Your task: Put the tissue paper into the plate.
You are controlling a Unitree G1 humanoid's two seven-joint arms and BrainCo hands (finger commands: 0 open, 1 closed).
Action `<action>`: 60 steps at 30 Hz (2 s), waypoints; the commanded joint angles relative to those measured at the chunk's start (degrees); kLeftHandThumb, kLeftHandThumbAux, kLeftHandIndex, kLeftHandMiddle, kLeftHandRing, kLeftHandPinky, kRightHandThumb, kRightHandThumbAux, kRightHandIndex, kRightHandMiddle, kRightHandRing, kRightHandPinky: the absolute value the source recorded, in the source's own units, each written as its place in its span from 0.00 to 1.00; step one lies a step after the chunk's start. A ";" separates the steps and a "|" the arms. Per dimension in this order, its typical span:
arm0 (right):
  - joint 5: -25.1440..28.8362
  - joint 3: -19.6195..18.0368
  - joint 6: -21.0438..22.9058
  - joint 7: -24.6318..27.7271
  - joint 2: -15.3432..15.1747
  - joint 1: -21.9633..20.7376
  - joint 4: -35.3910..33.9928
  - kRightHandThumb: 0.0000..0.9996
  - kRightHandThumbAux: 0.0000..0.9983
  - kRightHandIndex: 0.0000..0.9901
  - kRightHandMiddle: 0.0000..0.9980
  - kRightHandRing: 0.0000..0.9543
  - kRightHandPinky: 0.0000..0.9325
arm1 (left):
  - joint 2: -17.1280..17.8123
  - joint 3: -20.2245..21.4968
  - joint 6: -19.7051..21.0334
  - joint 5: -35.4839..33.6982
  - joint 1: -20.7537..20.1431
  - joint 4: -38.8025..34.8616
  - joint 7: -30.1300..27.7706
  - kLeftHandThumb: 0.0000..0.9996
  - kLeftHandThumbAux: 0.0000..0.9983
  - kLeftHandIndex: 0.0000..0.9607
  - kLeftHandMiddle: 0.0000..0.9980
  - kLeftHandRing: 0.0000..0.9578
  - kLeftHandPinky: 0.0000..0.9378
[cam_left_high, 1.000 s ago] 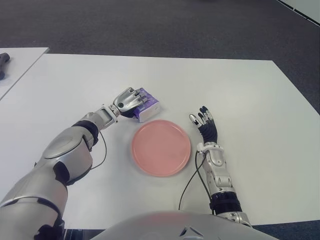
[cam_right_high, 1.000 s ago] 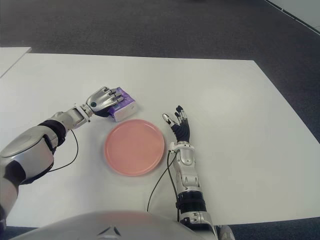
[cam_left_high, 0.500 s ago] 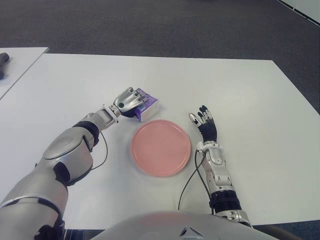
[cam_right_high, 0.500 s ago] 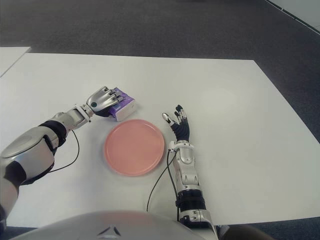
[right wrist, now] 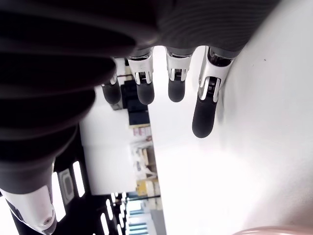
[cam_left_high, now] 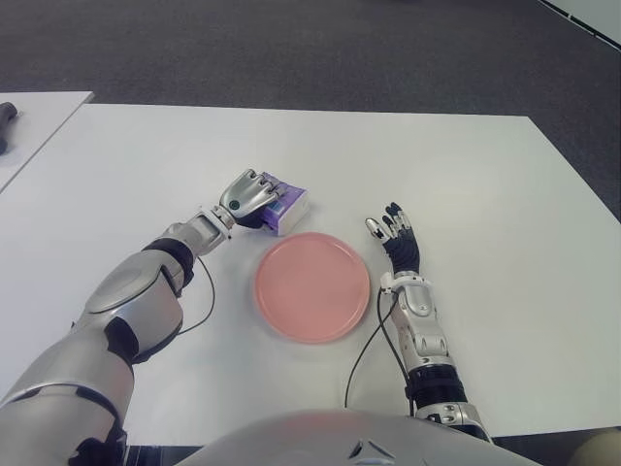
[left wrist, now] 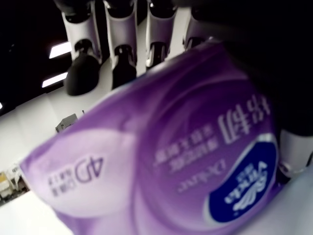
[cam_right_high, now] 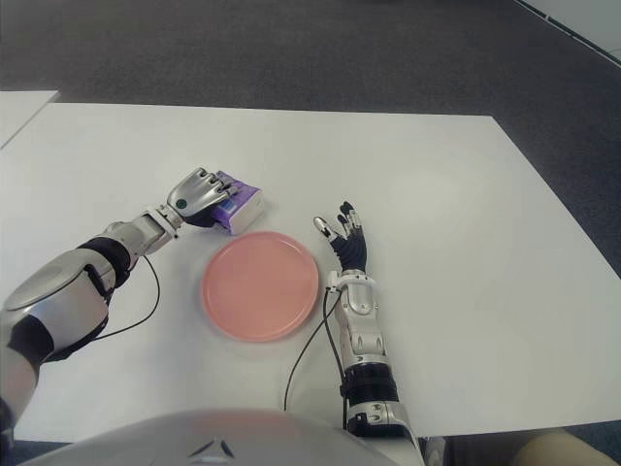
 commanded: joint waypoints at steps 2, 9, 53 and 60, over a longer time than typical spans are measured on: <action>-0.02 -0.49 2.62 -0.37 0.93 1.87 3.89 0.20 0.66 0.00 0.00 0.00 0.01 | -0.46 0.75 -4.04 -0.21 2.62 0.96 -1.80 0.85 0.67 0.41 0.53 0.87 0.84; -0.03 -0.59 2.40 -0.39 0.94 1.48 4.49 0.20 0.66 0.00 0.00 0.00 0.01 | -0.18 4.05 -5.37 -2.21 0.47 0.88 -1.71 0.85 0.67 0.41 0.53 0.88 0.87; 0.29 -2.13 0.95 0.24 0.29 -1.73 9.20 0.20 0.66 0.00 0.00 0.00 0.01 | 7.46 27.77 -27.45 -13.18 2.08 -31.22 -10.86 0.85 0.67 0.42 0.54 0.89 0.90; 0.28 -2.40 0.76 0.45 0.20 -1.97 9.59 0.20 0.66 0.00 0.00 0.00 0.01 | 9.11 30.66 -31.13 -16.27 7.04 -42.51 -19.05 0.85 0.67 0.42 0.54 0.89 0.90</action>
